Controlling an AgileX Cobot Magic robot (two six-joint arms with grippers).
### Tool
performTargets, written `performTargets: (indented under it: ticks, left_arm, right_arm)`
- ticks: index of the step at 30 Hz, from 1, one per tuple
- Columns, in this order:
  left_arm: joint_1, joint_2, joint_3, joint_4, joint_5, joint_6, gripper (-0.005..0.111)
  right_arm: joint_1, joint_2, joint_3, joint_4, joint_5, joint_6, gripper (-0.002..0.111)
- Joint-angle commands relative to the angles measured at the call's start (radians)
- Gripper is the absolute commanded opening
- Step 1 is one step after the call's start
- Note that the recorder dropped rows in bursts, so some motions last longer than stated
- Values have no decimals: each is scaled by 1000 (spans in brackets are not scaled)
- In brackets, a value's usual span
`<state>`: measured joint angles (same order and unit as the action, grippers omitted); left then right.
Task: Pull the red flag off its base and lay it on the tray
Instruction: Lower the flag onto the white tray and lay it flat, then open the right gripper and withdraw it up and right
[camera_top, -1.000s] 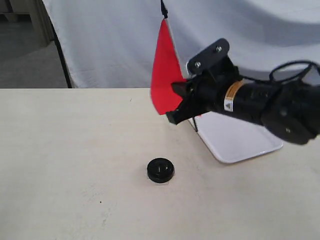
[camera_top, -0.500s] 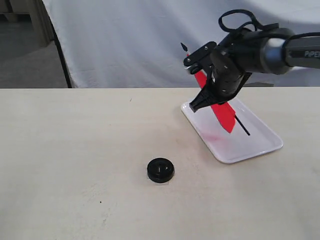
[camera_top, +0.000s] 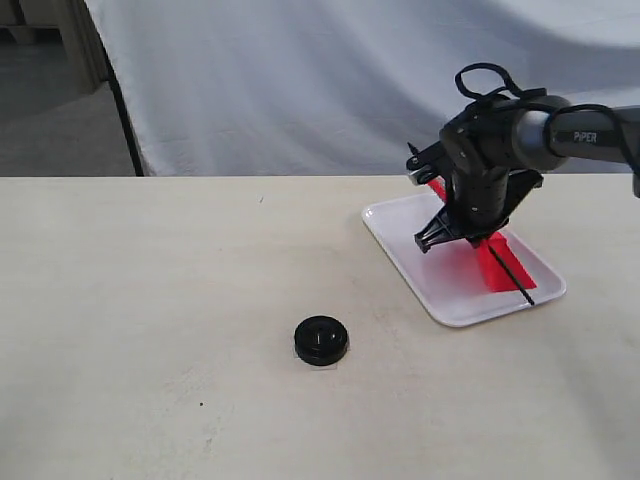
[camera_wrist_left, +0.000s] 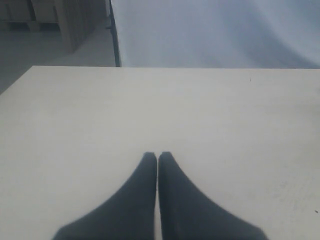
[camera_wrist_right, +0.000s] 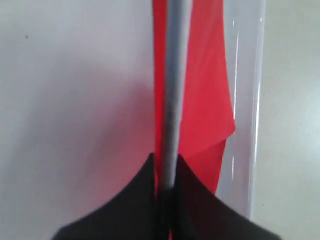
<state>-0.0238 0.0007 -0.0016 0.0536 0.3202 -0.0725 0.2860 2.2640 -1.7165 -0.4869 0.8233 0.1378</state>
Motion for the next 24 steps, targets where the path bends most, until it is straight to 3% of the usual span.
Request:
performTargets:
  ticks: [1,4,6,9,11,12,13,14,19,24]
  left_arm:
    - [3,-1,2,-7,1,-3,1]
    - [3,-1,2,-7,1,-3,1]
    - [3,-1,2,-7,1,-3,1]
    - [3,-1,2,-7,1,-3,1]
    - [3,-1,2,-7,1,-3,1]
    - [3,-1,2,-7,1,-3,1]
    - [3,-1,2,-7,1,-3,1]
    - [3,-1,2,-7,1,-3,1]
    - [3,-1,2,-7,1,-3,1]
    - [3,-1,2,-7,1,-3,1]
  right_arm:
    - [-4,-11,-4,20,33,-8,49]
    - [-4,-27,-4,68,57,-59,83]
    - [-4,-62,-4,155,68,-126,85]
    - [-4,-146,-4,286,86,-206,68]
    - [-4,-183,-2,304,145,-238,50]
    - [-9,-203,14,304,181,-243,23]
    - [-15,-216,35,306,189,-243,6]
    - [-42,-246,93,331,173,-240,1]
    - [-255,-459,425,578,34,-344,0]
    - [-421,-808,679,640,-73,-329,0]
